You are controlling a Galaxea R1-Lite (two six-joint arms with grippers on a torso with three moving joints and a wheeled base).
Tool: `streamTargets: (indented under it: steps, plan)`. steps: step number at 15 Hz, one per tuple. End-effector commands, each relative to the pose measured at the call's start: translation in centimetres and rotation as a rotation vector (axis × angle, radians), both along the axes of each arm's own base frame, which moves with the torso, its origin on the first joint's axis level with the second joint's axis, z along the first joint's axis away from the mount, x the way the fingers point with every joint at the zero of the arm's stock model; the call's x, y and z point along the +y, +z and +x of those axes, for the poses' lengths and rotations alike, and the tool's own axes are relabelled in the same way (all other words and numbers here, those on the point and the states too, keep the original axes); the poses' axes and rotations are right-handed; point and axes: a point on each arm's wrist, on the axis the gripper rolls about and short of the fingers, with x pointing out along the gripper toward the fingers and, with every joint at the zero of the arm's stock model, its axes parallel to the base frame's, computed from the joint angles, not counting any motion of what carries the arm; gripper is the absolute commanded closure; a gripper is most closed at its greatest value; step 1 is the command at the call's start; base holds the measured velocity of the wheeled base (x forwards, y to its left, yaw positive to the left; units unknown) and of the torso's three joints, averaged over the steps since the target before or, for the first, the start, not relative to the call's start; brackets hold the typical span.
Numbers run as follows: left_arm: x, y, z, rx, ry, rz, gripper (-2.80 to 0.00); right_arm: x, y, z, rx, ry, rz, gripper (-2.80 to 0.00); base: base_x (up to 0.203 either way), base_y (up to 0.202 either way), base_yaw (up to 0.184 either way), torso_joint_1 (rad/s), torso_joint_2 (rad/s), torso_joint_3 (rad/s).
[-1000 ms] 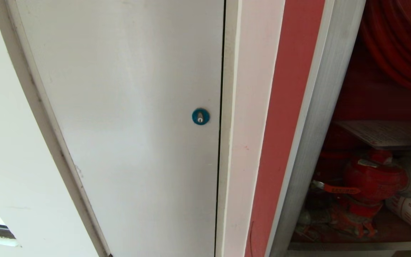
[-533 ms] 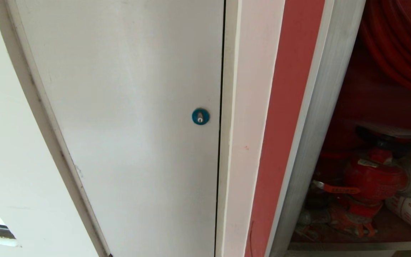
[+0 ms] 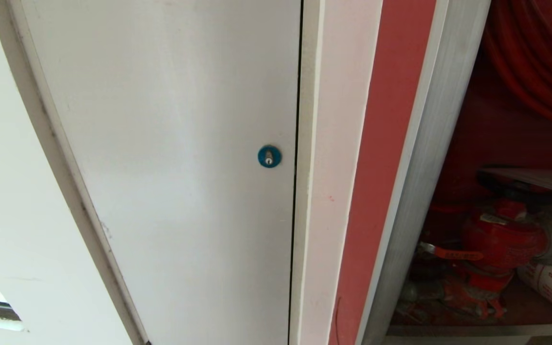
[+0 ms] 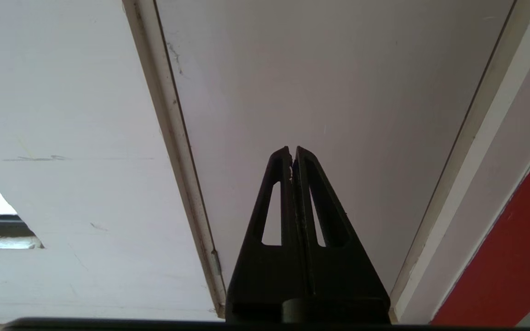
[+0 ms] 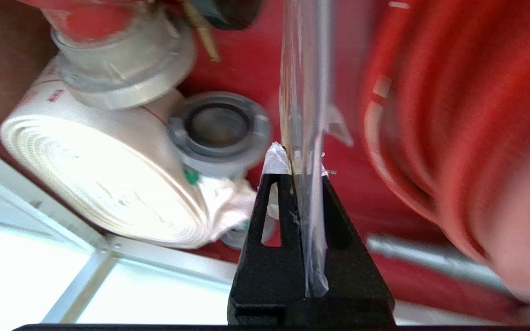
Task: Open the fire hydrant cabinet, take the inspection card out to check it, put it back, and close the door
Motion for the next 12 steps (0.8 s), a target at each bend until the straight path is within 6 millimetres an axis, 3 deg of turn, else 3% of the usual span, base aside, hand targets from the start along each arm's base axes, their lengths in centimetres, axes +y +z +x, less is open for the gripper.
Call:
streamTargets:
  steps: [1, 6, 12]
  plan:
    - [0.0, 0.0, 0.0, 0.001, 0.0, 0.0, 0.0, 1.0, 0.5, -2.7, -0.072, 0.005, -0.035, 0.0, 0.0, 0.0, 0.0, 0.0, 0.0, 0.0]
    - [0.0, 0.0, 0.0, 0.001, 0.0, 0.0, 0.0, 2.6, 1.0, -6.6, -0.201, 0.031, -0.026, 0.0, 0.0, 0.0, 0.0, 0.0, 0.0, 0.0]
    - [0.0, 0.0, 0.0, 0.001, 0.0, 0.0, 0.0, 2.5, 0.3, -5.1, -0.187, 0.089, 0.509, 0.0, 0.0, 0.0, 0.0, 0.0, 0.0, 0.0]
